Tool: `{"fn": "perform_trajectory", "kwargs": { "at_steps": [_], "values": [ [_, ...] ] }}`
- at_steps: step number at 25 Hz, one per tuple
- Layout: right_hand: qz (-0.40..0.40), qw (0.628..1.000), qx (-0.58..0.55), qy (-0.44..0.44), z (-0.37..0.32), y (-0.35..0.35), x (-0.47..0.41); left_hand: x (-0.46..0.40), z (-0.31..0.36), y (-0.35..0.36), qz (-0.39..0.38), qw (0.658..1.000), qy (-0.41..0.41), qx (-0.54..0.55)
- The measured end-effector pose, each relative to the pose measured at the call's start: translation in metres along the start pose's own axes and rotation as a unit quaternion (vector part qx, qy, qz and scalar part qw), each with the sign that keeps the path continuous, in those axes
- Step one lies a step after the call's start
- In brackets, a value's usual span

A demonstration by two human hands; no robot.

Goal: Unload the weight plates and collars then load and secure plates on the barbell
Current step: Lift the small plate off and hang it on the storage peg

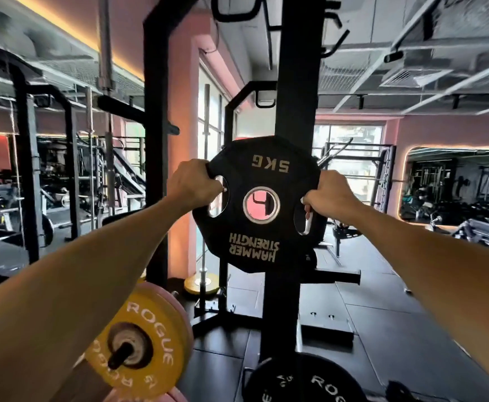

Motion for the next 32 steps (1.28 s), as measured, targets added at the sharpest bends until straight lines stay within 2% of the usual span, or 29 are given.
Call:
{"fn": "perform_trajectory", "kwargs": {
  "at_steps": [6, 10, 16, 23, 30, 32],
  "values": [
    [0.031, 0.999, 0.012, -0.008, -0.128, 0.095, 0.036, -0.001, -0.134, -0.099, 0.011, 0.999, 0.041, 0.000],
    [0.021, 1.000, 0.004, 0.008, -0.206, 0.154, 0.054, -0.002, -0.213, -0.158, -0.027, 0.998, 0.058, -0.004],
    [-0.002, 1.000, 0.018, -0.023, -0.304, 0.223, 0.055, -0.024, -0.319, -0.211, -0.031, 0.999, 0.021, -0.009],
    [-0.007, 0.998, 0.038, -0.040, -0.348, 0.269, 0.007, -0.076, -0.383, -0.213, -0.021, 0.999, 0.027, -0.003],
    [0.041, 0.995, 0.062, -0.064, -0.373, 0.278, -0.079, -0.154, -0.401, -0.215, 0.033, 0.999, 0.038, 0.019],
    [0.050, 0.995, 0.052, -0.071, -0.380, 0.276, -0.104, -0.180, -0.401, -0.214, 0.027, 0.998, 0.044, 0.018]
  ]
}}
Point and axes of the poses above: each hand's wrist, its own x-axis away from the middle knuckle, its own y-axis out of the palm, z = x × y, the point moved 4 cm from there along -x, towards the middle knuckle, and after that the axes turned 5 degrees about y, right-handed, at the moved point
